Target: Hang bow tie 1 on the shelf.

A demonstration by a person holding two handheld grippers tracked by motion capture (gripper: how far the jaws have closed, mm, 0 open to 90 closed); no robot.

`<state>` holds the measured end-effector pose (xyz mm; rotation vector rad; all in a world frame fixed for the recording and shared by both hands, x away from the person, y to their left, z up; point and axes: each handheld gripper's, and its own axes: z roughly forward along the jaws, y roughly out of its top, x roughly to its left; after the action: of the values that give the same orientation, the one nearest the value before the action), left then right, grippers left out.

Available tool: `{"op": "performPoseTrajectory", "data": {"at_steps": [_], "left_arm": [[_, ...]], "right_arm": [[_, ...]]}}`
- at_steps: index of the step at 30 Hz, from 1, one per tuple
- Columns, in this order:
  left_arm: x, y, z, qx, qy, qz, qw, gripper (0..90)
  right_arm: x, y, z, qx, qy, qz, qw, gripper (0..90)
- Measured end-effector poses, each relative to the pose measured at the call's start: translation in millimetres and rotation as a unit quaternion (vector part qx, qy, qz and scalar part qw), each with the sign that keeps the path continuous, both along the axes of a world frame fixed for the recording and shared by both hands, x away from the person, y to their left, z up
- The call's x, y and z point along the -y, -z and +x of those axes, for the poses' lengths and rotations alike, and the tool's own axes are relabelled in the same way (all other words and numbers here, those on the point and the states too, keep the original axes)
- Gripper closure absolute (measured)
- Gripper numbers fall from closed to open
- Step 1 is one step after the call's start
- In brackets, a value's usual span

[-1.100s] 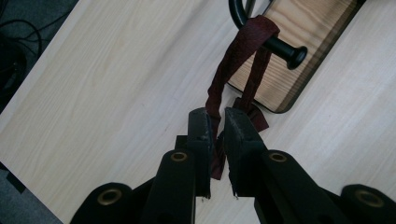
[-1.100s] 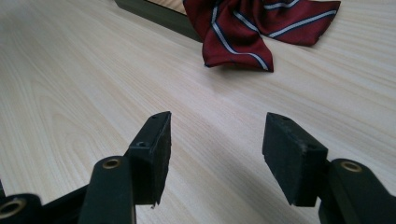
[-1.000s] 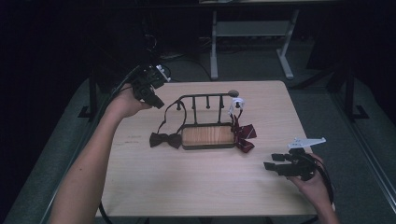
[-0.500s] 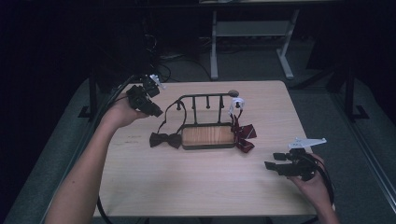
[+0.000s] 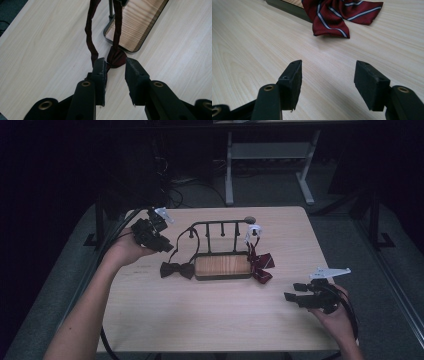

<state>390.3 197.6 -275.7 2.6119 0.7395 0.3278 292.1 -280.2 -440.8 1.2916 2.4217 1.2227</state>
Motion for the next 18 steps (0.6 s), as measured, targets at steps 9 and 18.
{"op": "performPoseTrajectory", "data": {"at_steps": [9,18], "left_arm": [[-3.3,4.7,-9.9,0.002,0.011,-0.006,0.9999,62.6],[-6.8,10.7,-17.5,0.006,0.013,-0.019,0.9997,57.8]], "right_arm": [[1.9,-0.5,0.0,0.0,0.006,0.002,1.0,39.2],[3.6,-0.3,0.3,-0.001,0.011,0.003,0.9999,39.2]]}}
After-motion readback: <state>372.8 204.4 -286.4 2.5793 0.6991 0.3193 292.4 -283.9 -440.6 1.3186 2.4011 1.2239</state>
